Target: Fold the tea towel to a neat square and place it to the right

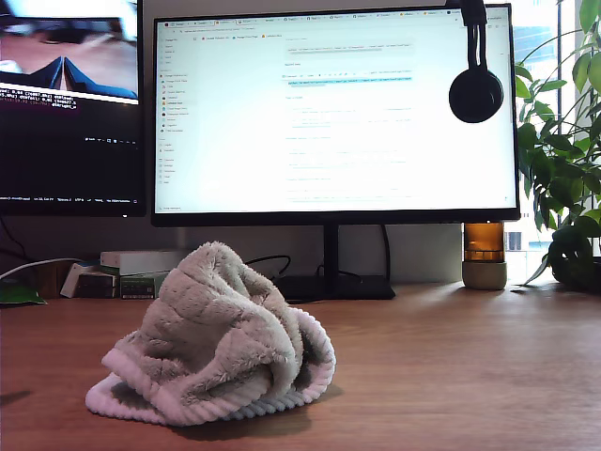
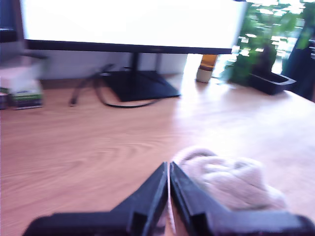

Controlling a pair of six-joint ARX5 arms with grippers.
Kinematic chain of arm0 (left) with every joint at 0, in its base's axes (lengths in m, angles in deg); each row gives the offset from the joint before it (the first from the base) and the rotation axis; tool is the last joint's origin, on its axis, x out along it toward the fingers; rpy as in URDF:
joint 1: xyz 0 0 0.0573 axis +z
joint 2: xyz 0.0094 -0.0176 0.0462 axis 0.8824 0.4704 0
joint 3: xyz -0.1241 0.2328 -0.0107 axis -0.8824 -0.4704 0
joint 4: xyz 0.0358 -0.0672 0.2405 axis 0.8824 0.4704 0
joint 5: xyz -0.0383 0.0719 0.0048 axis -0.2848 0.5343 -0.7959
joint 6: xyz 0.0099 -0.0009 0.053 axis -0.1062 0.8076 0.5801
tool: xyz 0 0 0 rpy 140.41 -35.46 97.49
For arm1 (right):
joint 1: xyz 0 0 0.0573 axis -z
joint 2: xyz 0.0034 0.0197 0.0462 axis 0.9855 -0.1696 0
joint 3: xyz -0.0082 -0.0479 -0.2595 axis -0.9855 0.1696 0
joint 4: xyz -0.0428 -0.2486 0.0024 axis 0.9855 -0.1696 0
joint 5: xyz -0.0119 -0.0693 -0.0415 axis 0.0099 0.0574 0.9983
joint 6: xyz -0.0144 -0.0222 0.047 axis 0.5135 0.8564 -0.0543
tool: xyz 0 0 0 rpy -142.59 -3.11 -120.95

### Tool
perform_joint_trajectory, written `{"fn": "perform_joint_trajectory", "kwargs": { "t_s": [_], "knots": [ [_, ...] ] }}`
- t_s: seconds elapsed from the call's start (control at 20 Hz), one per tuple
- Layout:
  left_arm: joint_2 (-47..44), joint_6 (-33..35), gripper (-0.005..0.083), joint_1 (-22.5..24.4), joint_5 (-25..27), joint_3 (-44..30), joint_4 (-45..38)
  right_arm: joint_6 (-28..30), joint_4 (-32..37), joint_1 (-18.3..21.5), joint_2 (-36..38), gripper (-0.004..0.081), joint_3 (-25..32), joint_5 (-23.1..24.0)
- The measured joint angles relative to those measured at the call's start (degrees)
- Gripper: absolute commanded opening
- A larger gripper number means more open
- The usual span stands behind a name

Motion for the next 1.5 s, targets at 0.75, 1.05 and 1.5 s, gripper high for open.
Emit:
{"fn": "perform_joint_trajectory", "kwargs": {
  "t_s": [0.75, 1.05, 1.5],
  "knots": [
    [24.7, -24.9, 0.0019, -9.9, -0.3, 0.0, -3.9, 0.1, -2.7, -7.5, -6.9, -0.0011, 0.0, 1.0],
    [31.2, -37.9, 0.0137, -10.6, -0.3, 0.0, -9.4, 1.2, -0.9, -7.5, -6.9, -0.0011, 0.0, 2.3],
    [44.9, -41.3, 0.0292, -17.1, 4.1, 0.0, -22.9, 1.4, 0.0, -7.7, -6.9, -0.0011, 0.0, 2.4]
  ]
}}
